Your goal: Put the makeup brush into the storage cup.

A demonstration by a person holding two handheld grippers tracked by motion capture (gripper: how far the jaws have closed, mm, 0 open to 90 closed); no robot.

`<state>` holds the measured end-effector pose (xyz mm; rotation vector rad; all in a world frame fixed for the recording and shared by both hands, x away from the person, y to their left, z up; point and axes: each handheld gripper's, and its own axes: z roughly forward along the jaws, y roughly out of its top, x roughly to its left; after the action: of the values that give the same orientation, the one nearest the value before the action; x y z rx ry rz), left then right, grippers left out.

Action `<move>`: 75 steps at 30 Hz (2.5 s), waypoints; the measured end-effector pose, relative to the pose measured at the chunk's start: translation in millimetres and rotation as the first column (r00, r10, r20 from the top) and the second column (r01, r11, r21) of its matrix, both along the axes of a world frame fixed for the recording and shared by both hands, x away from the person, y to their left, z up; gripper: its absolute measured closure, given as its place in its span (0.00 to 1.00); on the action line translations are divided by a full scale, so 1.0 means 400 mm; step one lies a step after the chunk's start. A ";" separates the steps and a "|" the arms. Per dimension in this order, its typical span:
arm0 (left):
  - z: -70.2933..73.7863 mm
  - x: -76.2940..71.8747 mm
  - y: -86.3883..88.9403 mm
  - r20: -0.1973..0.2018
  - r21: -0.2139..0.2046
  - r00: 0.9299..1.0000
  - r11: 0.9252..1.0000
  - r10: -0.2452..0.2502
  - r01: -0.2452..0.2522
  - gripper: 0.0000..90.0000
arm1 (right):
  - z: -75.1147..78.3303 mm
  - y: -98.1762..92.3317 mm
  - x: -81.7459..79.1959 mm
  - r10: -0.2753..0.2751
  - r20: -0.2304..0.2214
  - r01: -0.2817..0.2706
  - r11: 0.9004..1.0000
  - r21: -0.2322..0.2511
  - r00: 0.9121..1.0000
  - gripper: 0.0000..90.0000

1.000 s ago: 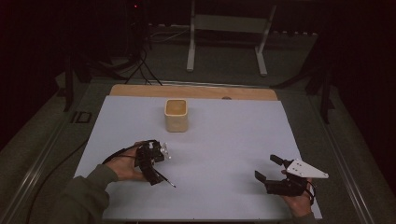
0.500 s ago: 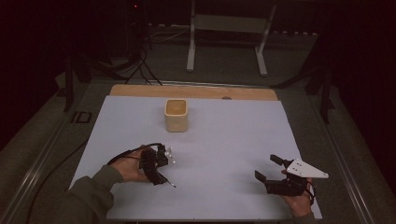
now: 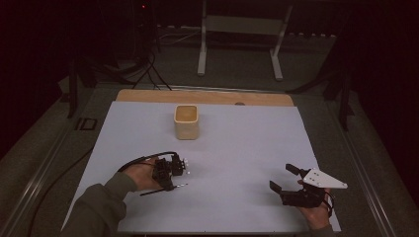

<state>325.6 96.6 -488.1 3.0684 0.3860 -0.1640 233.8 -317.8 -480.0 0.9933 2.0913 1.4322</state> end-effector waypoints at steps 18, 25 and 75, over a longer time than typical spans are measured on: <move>0.032 0.011 0.026 0.064 -0.035 0.996 0.998 0.057 -0.054 0.96 | 0.000 -0.001 0.000 -0.003 0.001 0.003 1.000 0.000 1.000 0.12; 0.062 0.026 0.049 0.114 -0.072 0.982 0.987 0.153 -0.145 0.96 | 0.000 -0.001 0.000 -0.004 0.001 0.004 1.000 0.000 1.000 0.12; 0.218 0.053 0.161 0.318 -0.443 0.799 0.825 0.510 -0.351 0.96 | 0.000 -0.002 0.000 -0.009 0.004 0.009 1.000 0.001 1.000 0.12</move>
<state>346.8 160.9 -400.8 2.4605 0.9039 0.4041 233.8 -318.6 -479.8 0.9981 2.0813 1.4293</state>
